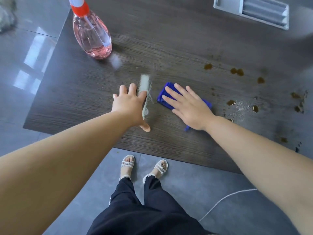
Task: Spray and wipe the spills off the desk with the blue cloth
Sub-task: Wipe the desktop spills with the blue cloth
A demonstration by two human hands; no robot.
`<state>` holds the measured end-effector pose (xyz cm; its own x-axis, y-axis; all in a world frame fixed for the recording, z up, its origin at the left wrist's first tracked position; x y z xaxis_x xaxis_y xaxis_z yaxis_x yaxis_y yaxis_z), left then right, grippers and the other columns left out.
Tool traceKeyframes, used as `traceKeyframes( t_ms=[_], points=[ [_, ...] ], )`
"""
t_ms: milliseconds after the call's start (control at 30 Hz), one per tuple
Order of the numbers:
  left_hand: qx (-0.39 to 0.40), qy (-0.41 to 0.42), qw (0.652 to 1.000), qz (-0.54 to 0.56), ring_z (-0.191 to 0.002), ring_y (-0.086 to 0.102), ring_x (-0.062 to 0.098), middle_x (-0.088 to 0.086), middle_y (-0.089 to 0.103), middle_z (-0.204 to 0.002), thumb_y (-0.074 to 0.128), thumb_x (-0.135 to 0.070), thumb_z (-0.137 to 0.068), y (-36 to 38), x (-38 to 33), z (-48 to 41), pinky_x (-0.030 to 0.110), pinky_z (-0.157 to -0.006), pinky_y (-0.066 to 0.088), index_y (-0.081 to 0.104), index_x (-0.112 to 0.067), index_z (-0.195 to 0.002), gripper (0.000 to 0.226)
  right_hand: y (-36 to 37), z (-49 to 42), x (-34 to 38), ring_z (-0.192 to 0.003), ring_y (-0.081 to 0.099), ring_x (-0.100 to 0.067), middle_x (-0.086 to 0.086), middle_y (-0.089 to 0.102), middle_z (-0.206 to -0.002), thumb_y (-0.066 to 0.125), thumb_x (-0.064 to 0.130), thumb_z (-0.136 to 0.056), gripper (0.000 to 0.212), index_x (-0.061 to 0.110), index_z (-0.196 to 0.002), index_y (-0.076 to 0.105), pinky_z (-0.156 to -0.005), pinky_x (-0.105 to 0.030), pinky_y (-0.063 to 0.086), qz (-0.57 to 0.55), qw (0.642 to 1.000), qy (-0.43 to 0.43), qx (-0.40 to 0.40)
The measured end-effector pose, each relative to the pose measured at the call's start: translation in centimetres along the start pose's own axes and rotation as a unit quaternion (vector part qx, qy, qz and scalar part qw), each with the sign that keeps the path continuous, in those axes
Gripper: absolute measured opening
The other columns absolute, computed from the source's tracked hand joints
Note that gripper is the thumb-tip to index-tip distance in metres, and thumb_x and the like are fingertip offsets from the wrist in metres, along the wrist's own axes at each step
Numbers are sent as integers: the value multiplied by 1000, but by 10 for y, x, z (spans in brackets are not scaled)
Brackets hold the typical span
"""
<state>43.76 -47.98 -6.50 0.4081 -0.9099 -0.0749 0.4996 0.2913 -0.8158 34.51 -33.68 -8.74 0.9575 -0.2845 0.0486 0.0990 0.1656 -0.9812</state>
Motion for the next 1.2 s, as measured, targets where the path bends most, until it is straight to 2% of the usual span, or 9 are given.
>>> traceKeyframes(
  t_ms=[200, 267, 367, 467, 533, 700, 933, 1133, 1200],
  points=[
    [-6, -8, 1000, 7, -127, 23, 31, 4, 24, -140, 82, -64, -42, -2, 0, 1, 48, -100, 38, 29, -27, -141, 118, -6, -48, -55, -146, -2, -28, -1, -2, -160, 27, 31, -103, 53, 23, -151, 8, -117, -46, 4, -75, 939, 335, -19],
    [-10, -15, 1000, 13, -128, 23, 31, 3, 24, -141, 83, -64, -42, -1, 2, 2, 47, -99, 39, 28, -29, -141, 118, -7, -58, -33, -146, -1, -30, -4, -2, -160, 26, 34, -102, 54, 22, -151, 7, -117, -47, 4, -63, 947, 313, -20],
    [-15, -18, 1000, 18, -129, 21, 31, 2, 22, -144, 82, -64, -42, 0, 3, 2, 45, -99, 39, 26, -31, -143, 120, -2, -38, 3, -146, 7, -30, -5, 7, -160, 27, 33, -101, 53, 19, -151, 15, -118, -48, 11, -23, 993, 117, 3],
    [-14, -24, 999, 25, -130, 20, 30, 1, 20, -145, 83, -63, -42, 0, 3, 3, 42, -99, 39, 26, -33, -143, 120, 4, -7, 0, -142, 24, -30, -4, 27, -155, 25, 35, -97, 51, 20, -145, 34, -113, -45, 17, -18, 999, -42, 16],
    [-15, -25, 999, 29, -130, 21, 29, 0, 20, -145, 84, -62, -41, -1, 4, 3, 40, -96, 40, 27, -34, -142, 119, 0, -13, -25, -141, 26, -31, -5, 30, -154, 26, 33, -97, 50, 20, -144, 36, -112, -48, 18, -19, 1000, -5, 6],
    [-4, -17, 1000, 4, -127, 23, 31, 4, 22, -143, 82, -64, -42, -2, 2, 1, 44, -101, 38, 27, -29, -141, 119, -14, -81, -50, -146, 2, -28, 0, 4, -160, 27, 31, -102, 51, 22, -151, 15, -117, -46, 6, -79, 954, 287, -21],
    [8, -21, 998, 67, -125, 33, 30, 4, 35, -132, 73, -58, -67, -30, 14, -16, 42, -90, 43, 41, -25, -134, 81, -8, -49, -17, -142, 24, -31, -3, 29, -154, 37, 29, -98, 48, 19, -145, 34, -113, -49, 20, -26, 1000, 2, 7],
    [-45, -44, 997, 52, -128, 29, 31, 5, 29, -140, 77, -59, -59, -47, 42, -41, 42, -99, 38, 31, -22, -141, 101, -19, -112, -57, -146, 4, -28, 3, 6, -160, 28, 31, -102, 50, 25, -151, 16, -117, -46, 7, -73, 953, 294, -25],
    [-43, -50, 997, 47, -130, 27, 30, 4, 24, -144, 79, -61, -56, -41, 47, -42, 41, -102, 35, 27, -23, -143, 108, -20, -119, -40, -146, 5, -30, 1, 6, -160, 28, 34, -102, 52, 24, -151, 15, -116, -47, 7, -71, 950, 302, -31]
  ],
)
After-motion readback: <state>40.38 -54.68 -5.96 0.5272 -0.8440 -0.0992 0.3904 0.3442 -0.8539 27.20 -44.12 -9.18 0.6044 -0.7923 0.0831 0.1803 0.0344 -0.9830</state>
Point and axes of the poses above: each hand's wrist, its own z-axis away from the middle knuckle, its own y-axis out of the palm, x = y × z, the point moved 6 cm from there along -z, towards the middle knuckle
